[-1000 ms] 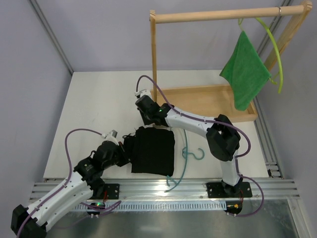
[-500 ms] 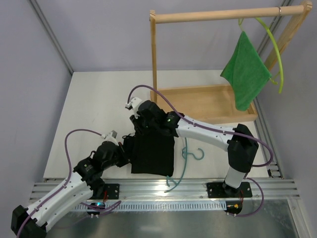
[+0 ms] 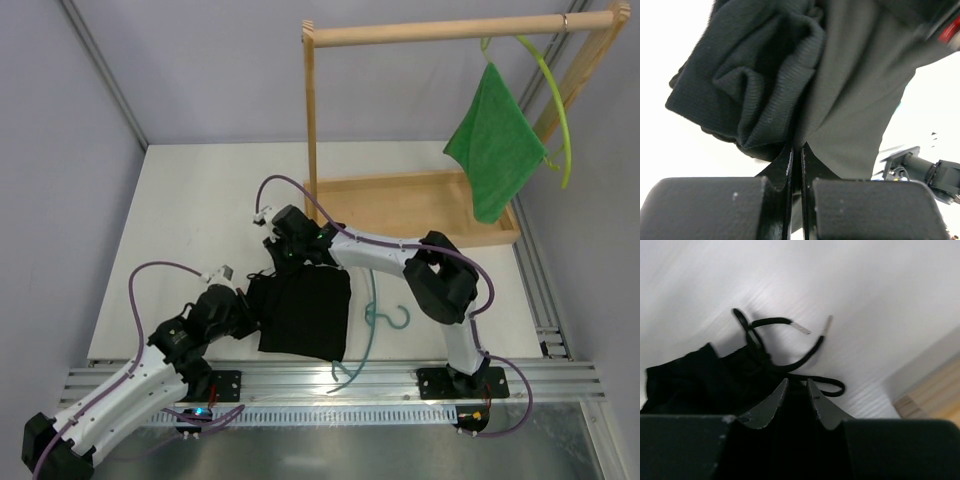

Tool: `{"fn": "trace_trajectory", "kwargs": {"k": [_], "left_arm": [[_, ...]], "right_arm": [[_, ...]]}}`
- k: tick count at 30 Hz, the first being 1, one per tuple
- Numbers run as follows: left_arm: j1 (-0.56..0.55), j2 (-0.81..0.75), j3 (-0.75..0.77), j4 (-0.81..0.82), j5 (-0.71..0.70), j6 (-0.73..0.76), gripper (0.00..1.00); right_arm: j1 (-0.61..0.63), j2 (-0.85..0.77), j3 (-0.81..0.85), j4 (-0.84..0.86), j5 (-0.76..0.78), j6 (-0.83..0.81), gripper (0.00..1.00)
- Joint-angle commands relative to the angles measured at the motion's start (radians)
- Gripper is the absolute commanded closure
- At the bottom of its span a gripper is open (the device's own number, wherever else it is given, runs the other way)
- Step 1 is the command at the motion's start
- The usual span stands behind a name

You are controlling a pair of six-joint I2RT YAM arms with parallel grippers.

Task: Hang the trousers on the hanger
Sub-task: Place trousers on hanger

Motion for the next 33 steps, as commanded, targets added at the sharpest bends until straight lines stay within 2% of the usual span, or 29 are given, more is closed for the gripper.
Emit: {"fn": "trace_trajectory", "kwargs": {"k": [1, 5, 9, 12, 13, 15, 16, 19, 22, 27, 29, 32, 33], "left_arm": [[-0.003, -0.009, 0.027, -0.118, -0.053, -0.019, 1.0], [-0.002, -0.02, 0.024, -0.129, -0.075, -0.036, 1.0], [-0.002, -0.02, 0.028, -0.12, -0.087, -0.059, 0.99], [-0.002, -0.026, 0.053, -0.114, -0.111, -0.059, 0.82], [-0.003, -0.026, 0.069, -0.105, -0.113, -0.042, 0.7], [-0.003, -0.017, 0.083, -0.085, -0.133, -0.034, 0.57], [-0.003, -0.009, 0.099, -0.075, -0.133, -0.014, 0.47], [-0.002, 0.043, 0.135, -0.066, -0.136, 0.03, 0.38], [0.0, 0.125, 0.154, -0.013, -0.13, 0.058, 0.32], [0.043, 0.317, 0.2, 0.113, -0.047, 0.134, 0.32], [0.065, 0.41, 0.212, 0.173, 0.006, 0.154, 0.34], [0.085, 0.483, 0.235, 0.211, 0.096, 0.167, 0.42], [0.086, 0.488, 0.235, 0.248, 0.108, 0.164, 0.49]], "right_arm": [[-0.042, -0.027, 0.052, 0.057, 0.107, 0.021, 0.77], [-0.048, -0.05, 0.066, 0.029, 0.122, 0.017, 0.76], [-0.047, -0.138, 0.03, 0.017, 0.128, 0.046, 0.72], [-0.047, -0.236, 0.007, -0.058, 0.151, 0.111, 0.66], [-0.047, -0.266, -0.001, -0.087, 0.174, 0.142, 0.62], [-0.047, -0.335, -0.055, -0.158, 0.232, 0.274, 0.58], [-0.047, -0.407, -0.081, -0.176, 0.278, 0.309, 0.52], [-0.048, -0.577, -0.231, -0.207, 0.292, 0.458, 0.44], [-0.048, -0.694, -0.398, -0.19, 0.285, 0.57, 0.39], [-0.052, -0.941, -0.697, -0.109, 0.237, 0.725, 0.37], [-0.05, -1.013, -0.813, -0.082, 0.264, 0.771, 0.38], [-0.052, -1.123, -0.921, -0.081, 0.271, 0.842, 0.45], [-0.052, -1.176, -0.95, -0.069, 0.253, 0.859, 0.46]]}}
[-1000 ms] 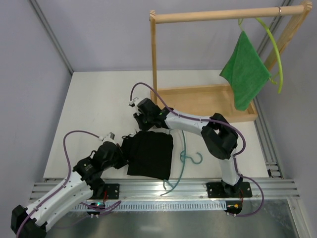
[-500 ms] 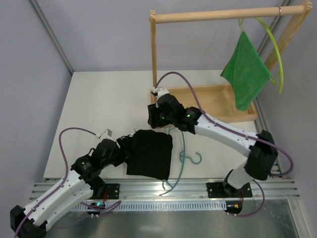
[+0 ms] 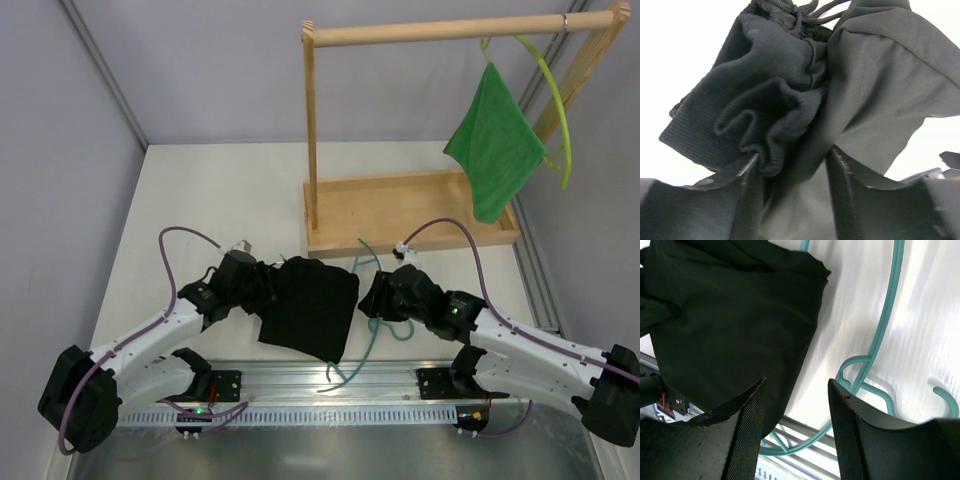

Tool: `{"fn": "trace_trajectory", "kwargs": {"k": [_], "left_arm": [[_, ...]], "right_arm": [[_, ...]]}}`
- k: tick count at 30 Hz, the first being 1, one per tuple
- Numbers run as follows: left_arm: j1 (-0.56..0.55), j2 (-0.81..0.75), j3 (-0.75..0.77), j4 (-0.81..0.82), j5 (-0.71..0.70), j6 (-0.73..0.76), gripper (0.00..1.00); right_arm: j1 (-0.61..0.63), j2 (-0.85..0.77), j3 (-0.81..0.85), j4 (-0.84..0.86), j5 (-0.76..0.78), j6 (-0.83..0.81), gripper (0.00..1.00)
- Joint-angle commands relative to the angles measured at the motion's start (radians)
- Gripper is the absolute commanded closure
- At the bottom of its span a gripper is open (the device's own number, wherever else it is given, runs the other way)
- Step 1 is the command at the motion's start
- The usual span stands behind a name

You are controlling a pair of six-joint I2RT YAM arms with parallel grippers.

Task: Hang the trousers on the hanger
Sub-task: Place trousers on hanger

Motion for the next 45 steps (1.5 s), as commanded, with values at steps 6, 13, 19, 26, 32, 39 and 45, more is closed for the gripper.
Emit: {"fn": "trace_trajectory", "kwargs": {"k": [6, 13, 19, 26, 32, 39, 45], "left_arm": [[0.011, 0.01, 0.042, 0.172, 0.12, 0.017, 0.92], [0.013, 0.054, 0.106, -0.007, 0.003, -0.003, 1.0], [0.013, -0.015, 0.085, -0.075, -0.091, -0.026, 0.99], [0.013, -0.067, 0.137, -0.05, -0.026, 0.021, 1.0], [0.013, -0.004, 0.18, -0.089, 0.032, 0.04, 0.99], [0.013, -0.004, 0.227, -0.092, 0.023, 0.087, 0.99], [0.013, 0.063, 0.295, -0.144, 0.017, 0.101, 1.0]], "right_arm": [[-0.002, -0.176, -0.198, 0.105, -0.002, 0.219, 0.46], [0.012, -0.193, -0.228, 0.018, 0.024, 0.282, 0.46], [0.015, -0.125, -0.225, -0.002, 0.148, 0.212, 0.51], [0.014, 0.085, -0.173, 0.158, 0.172, 0.104, 0.58], [0.015, 0.194, -0.167, 0.269, 0.127, 0.106, 0.62], [-0.012, 0.148, -0.13, 0.214, 0.178, 0.011, 0.61], [-0.046, 0.192, -0.031, 0.078, 0.189, -0.026, 0.59]]}}
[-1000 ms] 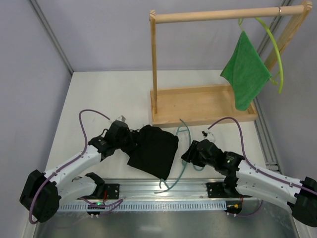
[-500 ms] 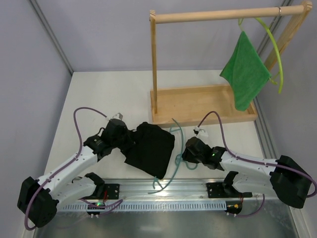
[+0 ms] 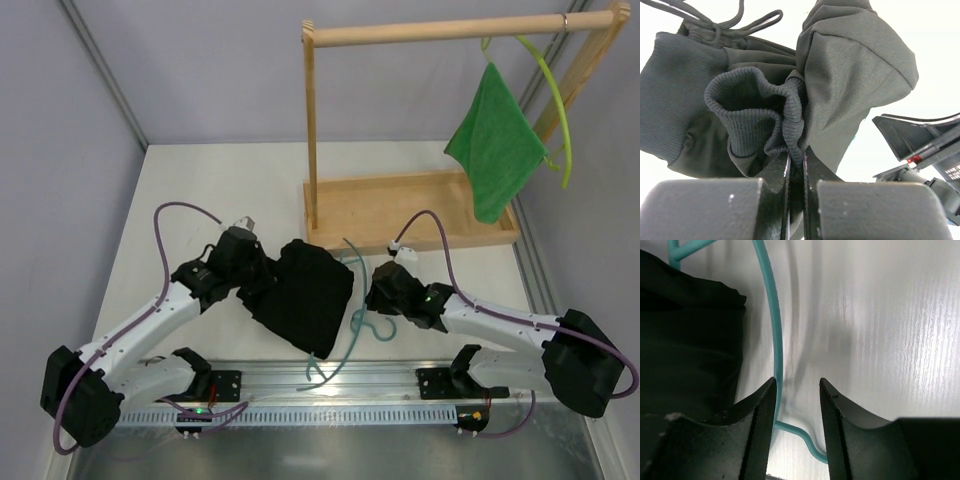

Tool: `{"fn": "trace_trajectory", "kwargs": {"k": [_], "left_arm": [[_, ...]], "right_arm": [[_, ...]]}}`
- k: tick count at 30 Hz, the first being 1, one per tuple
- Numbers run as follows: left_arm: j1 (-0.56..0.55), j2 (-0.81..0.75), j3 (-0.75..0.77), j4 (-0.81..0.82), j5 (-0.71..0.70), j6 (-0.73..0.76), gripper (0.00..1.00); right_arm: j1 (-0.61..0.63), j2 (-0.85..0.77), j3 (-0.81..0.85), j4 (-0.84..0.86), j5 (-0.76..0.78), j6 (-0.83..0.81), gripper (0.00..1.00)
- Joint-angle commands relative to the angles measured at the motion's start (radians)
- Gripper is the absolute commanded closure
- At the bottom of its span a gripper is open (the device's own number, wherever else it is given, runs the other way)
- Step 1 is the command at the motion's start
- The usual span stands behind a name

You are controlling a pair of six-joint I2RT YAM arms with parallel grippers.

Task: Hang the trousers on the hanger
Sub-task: Place trousers on hanger

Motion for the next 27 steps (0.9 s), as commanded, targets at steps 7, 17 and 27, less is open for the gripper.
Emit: {"fn": "trace_trajectory", "kwargs": {"k": [7, 17, 27], "left_arm": [[0.004, 0.088, 0.071, 0.009, -0.015, 0.03, 0.99], [0.004, 0.128, 0.072, 0.05, -0.029, 0.012, 1.0], [0.005, 0.125, 0.072, 0.047, -0.035, 0.013, 1.0]], "right_arm": [[0.005, -0.286, 0.013, -0.175, -0.054, 0.236, 0.45], [0.18, -0.228, 0.007, -0.221, 0.009, 0.474, 0.51], [0.335, -0.125, 0.014, -0.181, 0.101, 0.586, 0.53]]}}
